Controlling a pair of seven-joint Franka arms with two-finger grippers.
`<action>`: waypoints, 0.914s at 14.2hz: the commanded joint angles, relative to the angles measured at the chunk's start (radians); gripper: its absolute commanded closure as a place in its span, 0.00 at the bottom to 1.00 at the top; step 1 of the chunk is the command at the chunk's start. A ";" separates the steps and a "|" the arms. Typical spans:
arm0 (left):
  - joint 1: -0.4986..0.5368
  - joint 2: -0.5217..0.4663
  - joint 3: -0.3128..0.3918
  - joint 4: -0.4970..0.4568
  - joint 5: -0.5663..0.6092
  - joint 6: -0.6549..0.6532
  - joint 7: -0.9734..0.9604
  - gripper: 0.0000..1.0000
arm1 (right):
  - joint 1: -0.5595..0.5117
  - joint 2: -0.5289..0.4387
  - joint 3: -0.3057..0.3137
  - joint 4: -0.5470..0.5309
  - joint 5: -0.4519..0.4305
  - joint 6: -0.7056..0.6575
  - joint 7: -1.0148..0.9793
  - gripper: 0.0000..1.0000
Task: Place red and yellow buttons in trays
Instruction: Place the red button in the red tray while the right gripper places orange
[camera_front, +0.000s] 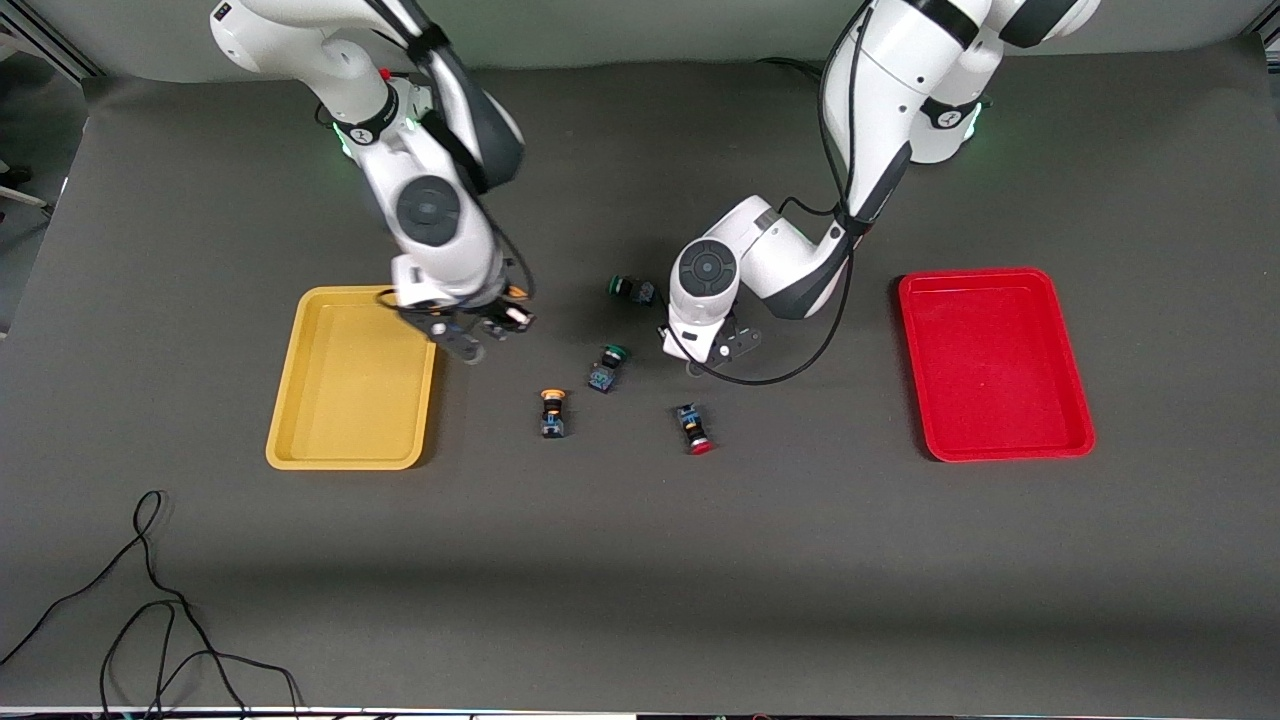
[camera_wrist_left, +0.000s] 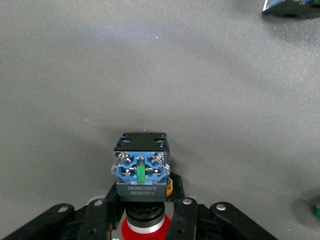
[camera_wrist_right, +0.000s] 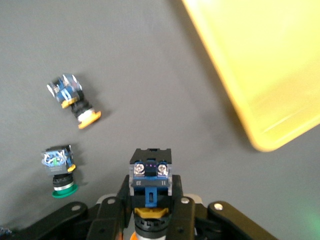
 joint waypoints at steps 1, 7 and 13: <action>0.004 -0.063 0.019 0.025 0.011 -0.129 -0.004 1.00 | 0.003 -0.023 -0.159 0.002 0.004 -0.029 -0.325 0.90; 0.206 -0.259 0.021 0.025 0.017 -0.464 0.310 1.00 | 0.006 -0.037 -0.485 -0.084 0.005 0.036 -0.913 0.90; 0.476 -0.384 0.022 -0.165 0.083 -0.466 0.730 1.00 | -0.002 0.044 -0.534 -0.325 0.117 0.444 -1.125 0.90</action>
